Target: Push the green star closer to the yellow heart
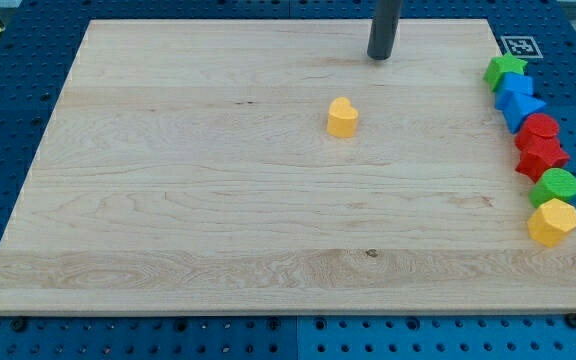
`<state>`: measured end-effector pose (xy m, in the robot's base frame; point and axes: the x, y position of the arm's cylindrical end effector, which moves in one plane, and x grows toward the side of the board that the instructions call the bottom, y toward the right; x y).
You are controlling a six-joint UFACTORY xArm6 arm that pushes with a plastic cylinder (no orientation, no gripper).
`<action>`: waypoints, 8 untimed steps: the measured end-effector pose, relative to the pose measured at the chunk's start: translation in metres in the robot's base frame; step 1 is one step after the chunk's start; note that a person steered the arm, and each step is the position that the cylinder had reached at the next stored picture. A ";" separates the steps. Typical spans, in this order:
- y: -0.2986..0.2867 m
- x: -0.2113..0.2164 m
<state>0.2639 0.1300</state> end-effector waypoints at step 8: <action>0.165 0.037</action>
<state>0.3006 0.2949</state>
